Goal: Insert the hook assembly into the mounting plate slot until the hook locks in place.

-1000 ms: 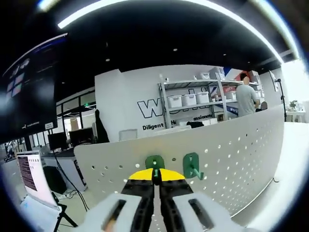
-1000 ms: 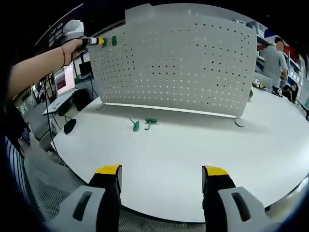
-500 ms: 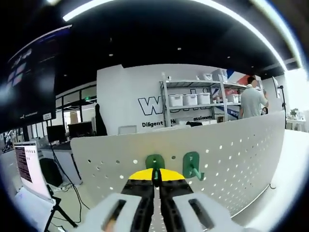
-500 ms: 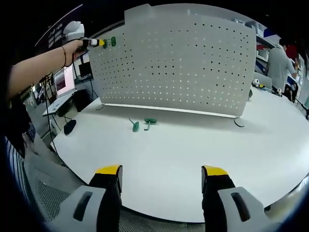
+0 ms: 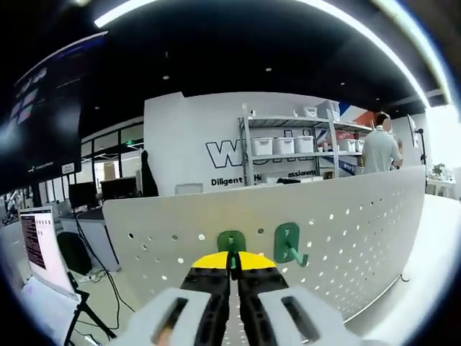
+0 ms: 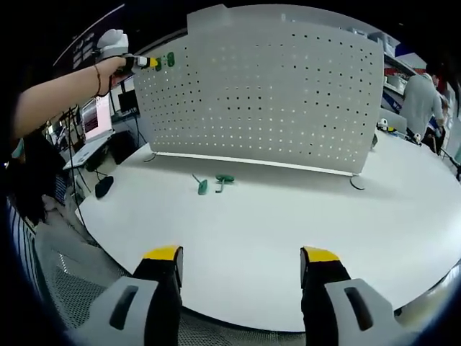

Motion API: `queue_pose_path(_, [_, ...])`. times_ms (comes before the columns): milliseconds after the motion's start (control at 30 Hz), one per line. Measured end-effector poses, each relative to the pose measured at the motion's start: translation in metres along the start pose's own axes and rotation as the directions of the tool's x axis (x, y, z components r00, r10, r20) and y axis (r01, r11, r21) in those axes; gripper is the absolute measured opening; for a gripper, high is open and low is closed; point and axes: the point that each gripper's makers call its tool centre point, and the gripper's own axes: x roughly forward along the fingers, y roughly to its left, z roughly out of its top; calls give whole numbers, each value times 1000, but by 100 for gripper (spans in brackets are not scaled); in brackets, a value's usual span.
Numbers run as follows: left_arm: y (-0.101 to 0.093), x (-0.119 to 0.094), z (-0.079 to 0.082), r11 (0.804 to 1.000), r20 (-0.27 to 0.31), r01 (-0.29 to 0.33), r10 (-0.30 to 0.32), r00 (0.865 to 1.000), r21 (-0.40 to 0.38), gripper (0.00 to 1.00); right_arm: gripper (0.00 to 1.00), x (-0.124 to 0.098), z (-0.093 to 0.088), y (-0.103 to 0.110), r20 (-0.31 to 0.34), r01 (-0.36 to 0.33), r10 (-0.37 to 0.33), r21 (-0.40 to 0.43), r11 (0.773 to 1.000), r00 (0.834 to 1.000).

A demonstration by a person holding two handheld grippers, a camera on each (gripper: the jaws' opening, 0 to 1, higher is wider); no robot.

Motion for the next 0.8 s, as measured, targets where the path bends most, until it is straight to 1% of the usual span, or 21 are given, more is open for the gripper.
queue_pose_path(133, [0, -2, 0, 1000, -11, 14, -14, 1000, -6, 3, 63, -1, 0, 0, 1, 1, -1, 1, 1000, 1000])
queue_pose_path(200, [-1, -4, 0, 1000, -28, 23, -23, 999, -6, 3, 63, -1, 0, 0, 2, 1, -1, -1, 1000, 1000])
queue_pose_path(267, [-2, -8, 2, 999, -27, 32, -33, 999, -10, 5, 63, -1, 1, 0, 3, 0, 0, -2, 1000, 1000])
queue_pose_path(300, [-2, -10, 3, 999, -27, 36, -36, 999, -13, 7, 63, -1, 1, 0, 4, 0, 0, -3, 1000, 1000])
queue_pose_path(367, [-3, -13, 4, 998, -31, 44, -45, 999, -38, 17, 63, -1, 1, 0, 6, 0, 0, -6, 1000, 1000])
queue_pose_path(500, [-4, -22, 6, 996, -35, 64, -66, 997, -62, 26, 63, -1, 2, 1, 10, -2, 2, -11, 1000, 1000])
queue_pose_path(567, [-6, -28, 7, 994, -43, 81, -84, 996, -76, 34, 63, -1, 2, 2, 11, -3, 3, -15, 1000, 1000])
queue_pose_path(667, [-7, -39, 8, 992, -49, 100, -104, 993, -78, 38, 63, -1, 2, 2, 14, -6, 6, -20, 1000, 1000])
queue_pose_path(700, [-5, -37, 6, 991, -55, 111, -116, 992, -80, 40, 64, -1, 2, 3, 14, -7, 8, -23, 1000, 1000])
queue_pose_path(800, [-8, -46, 2, 986, -77, 133, -141, 987, -103, 47, 64, -1, 2, 4, 15, -11, 12, -29, 1000, 1000])
